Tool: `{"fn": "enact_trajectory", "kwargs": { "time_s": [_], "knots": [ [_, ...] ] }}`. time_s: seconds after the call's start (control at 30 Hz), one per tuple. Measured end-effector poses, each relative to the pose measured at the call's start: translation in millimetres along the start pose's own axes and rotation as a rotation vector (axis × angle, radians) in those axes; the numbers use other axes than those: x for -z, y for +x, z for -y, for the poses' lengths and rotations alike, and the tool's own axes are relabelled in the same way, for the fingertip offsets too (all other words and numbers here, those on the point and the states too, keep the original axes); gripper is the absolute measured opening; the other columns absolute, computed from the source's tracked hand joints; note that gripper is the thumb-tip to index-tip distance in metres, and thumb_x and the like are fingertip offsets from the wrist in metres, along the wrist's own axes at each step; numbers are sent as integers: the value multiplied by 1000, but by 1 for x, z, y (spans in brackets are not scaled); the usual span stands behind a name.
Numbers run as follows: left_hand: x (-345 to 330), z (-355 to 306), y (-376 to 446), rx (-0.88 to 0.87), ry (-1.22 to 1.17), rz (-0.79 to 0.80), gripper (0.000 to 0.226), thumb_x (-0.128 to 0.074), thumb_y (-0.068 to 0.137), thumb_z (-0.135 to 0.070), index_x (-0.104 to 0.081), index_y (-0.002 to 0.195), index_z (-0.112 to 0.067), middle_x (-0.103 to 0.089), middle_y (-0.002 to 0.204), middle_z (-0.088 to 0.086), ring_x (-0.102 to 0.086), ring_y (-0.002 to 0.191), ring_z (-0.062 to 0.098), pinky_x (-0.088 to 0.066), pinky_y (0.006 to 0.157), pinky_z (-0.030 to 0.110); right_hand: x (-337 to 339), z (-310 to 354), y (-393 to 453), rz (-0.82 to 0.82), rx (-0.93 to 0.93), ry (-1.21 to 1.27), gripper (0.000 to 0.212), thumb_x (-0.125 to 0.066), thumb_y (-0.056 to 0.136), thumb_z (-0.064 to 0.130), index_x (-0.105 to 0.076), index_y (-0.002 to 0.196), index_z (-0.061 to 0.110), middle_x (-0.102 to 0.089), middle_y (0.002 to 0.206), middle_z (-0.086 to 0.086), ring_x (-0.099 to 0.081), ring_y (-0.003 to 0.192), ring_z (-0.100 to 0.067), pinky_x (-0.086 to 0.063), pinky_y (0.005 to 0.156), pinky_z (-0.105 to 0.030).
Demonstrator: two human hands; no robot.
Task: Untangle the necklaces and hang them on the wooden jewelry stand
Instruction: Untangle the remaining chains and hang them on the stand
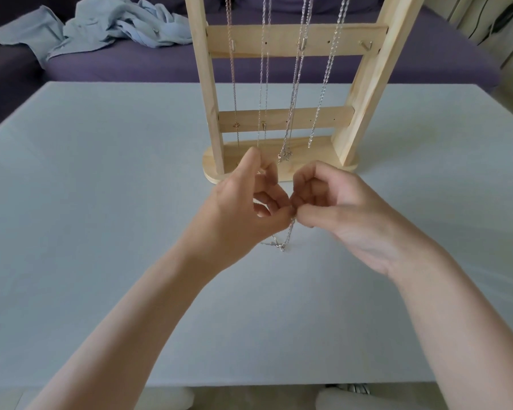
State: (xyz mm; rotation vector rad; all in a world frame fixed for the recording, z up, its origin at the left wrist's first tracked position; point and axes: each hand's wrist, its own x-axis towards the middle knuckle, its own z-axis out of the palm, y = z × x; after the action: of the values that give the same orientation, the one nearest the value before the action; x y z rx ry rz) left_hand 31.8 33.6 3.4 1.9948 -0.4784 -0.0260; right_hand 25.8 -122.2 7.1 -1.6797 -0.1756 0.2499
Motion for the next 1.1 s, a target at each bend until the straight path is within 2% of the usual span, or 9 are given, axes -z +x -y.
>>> {"fn": "enact_trajectory", "kwargs": {
  "time_s": [0.13, 0.2, 0.27, 0.33, 0.43, 0.6, 0.73, 0.97, 1.1],
  "knots": [
    [6, 4, 0, 182, -265, -32, 35, -65, 79, 5, -37, 85, -15, -63, 65, -7, -57, 66, 11, -43, 56, 13, 8, 2, -2, -39, 13, 123, 30, -60, 65, -8, -49, 81, 15, -53, 62, 6, -42, 56, -9, -37, 57, -15],
    [9, 3, 1, 233, -386, -38, 34, -67, 80, 3, -39, 88, -13, -65, 64, -7, -57, 69, 14, -44, 65, 21, 8, 3, -1, -69, 46, 107, 31, -62, 76, -13, -51, 86, 14, -58, 67, 4, -47, 61, -11, -40, 61, -17],
    [9, 2, 2, 254, -431, -36, 34, -70, 79, 0, -40, 89, -13, -66, 66, -5, -56, 69, 16, -47, 73, 30, 4, 4, -1, -73, 93, 68, 26, -63, 80, -8, -54, 90, 14, -65, 74, 2, -53, 67, -10, -43, 63, -17],
    [9, 0, 2, 273, -441, -20, 30, -67, 82, 0, -41, 88, -14, -66, 71, 0, -57, 71, 17, -50, 77, 32, 0, 5, 1, -82, 128, 17, 24, -66, 80, -4, -56, 92, 14, -68, 79, 1, -57, 70, -9, -44, 65, -16],
    [8, -2, 2, 287, -453, -12, 27, -63, 84, -1, -40, 87, -15, -67, 71, 0, -58, 70, 15, -51, 76, 29, -1, 6, 2, -103, 156, -38, 24, -67, 80, -4, -57, 90, 15, -69, 76, 5, -59, 70, -7, -46, 68, -14],
    [7, 2, 2, 300, -381, -35, 33, -71, 79, -4, -40, 87, -14, -67, 70, -3, -58, 71, 15, -50, 79, 37, -3, 6, 2, -93, 127, -94, 25, -68, 78, -6, -58, 87, 15, -63, 69, 5, -55, 64, -6, -45, 65, -12],
    [6, 0, 2, 210, -246, -34, 28, -62, 82, 1, -38, 83, -14, -61, 68, -3, -52, 61, 9, -42, 56, 16, -3, 8, 0, 2, 15, -73, 20, -63, 84, -2, -54, 92, 14, -60, 71, 2, -52, 58, -3, -43, 61, -11],
    [6, 3, 6, 145, -192, -17, 22, -60, 82, 3, -39, 87, -5, -59, 72, 3, -50, 59, 10, -38, 49, 12, -9, 11, 0, 49, -24, 19, 22, -47, 92, -6, -48, 81, 13, -50, 69, -1, -46, 60, -12, -43, 61, -20],
    [4, 5, 4, 68, 58, -16, 31, -59, 82, -2, -34, 79, -21, -55, 67, -5, -46, 55, 8, -37, 51, 13, -16, 5, 6, -13, 9, -364, 27, -41, 94, 1, -42, 80, 24, -48, 70, 4, -46, 63, -15, -42, 65, -27]
  ]
}}
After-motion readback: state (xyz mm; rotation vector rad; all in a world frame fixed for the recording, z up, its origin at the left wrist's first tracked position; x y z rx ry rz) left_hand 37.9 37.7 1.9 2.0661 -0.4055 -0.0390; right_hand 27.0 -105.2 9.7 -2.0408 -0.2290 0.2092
